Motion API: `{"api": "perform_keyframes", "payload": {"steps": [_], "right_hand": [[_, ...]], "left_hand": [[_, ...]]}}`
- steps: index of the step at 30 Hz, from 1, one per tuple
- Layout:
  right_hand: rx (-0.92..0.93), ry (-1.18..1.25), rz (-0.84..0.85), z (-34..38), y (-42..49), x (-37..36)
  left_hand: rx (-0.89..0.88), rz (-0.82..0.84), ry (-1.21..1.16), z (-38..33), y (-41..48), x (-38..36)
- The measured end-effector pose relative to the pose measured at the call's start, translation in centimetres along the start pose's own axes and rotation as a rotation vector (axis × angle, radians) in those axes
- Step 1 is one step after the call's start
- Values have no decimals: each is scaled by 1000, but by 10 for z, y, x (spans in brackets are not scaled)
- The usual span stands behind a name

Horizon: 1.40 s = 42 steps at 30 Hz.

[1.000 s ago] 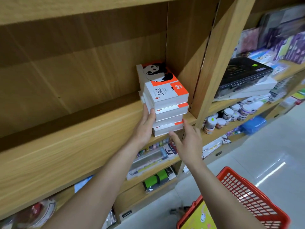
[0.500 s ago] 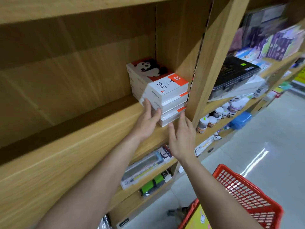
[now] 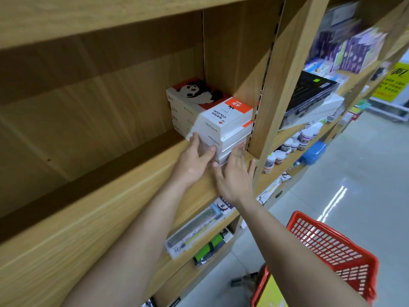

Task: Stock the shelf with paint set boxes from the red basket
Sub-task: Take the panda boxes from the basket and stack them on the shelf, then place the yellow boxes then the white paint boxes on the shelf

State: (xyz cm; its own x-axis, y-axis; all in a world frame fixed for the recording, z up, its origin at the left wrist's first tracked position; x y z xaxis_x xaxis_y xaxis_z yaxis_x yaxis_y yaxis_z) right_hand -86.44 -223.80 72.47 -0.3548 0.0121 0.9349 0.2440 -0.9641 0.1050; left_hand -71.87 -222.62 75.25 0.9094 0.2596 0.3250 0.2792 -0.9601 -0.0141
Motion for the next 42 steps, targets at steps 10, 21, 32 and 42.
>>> {"api": "perform_keyframes", "payload": {"steps": [10, 21, 32, 42], "right_hand": [[236, 209, -108, 16, -3, 35], [103, 314, -180, -104, -81, 52], [-537, 50, 370, -435, -257, -114], [-710, 464, 573, -439, -307, -279]], "left_hand": [[-64, -147, -17, 6, -64, 23], [-171, -92, 158, -18, -151, -44], [167, 537, 404, 174, -189, -313], [258, 552, 377, 323, -184, -380]]}}
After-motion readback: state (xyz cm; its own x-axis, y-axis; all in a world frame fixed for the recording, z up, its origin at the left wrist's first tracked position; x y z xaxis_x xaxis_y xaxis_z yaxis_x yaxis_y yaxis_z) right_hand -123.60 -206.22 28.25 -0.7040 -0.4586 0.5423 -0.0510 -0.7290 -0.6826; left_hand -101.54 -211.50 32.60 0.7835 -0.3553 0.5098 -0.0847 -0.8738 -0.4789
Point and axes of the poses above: each hand's wrist, its own y-axis towards the middle knuckle, its own x-axis out of the back of the hand, z = x × y, the point moved 8 cm from there along y, towards the middle knuckle, and after that the axes turned 15 degrees about -y, right-handed, at the moved point
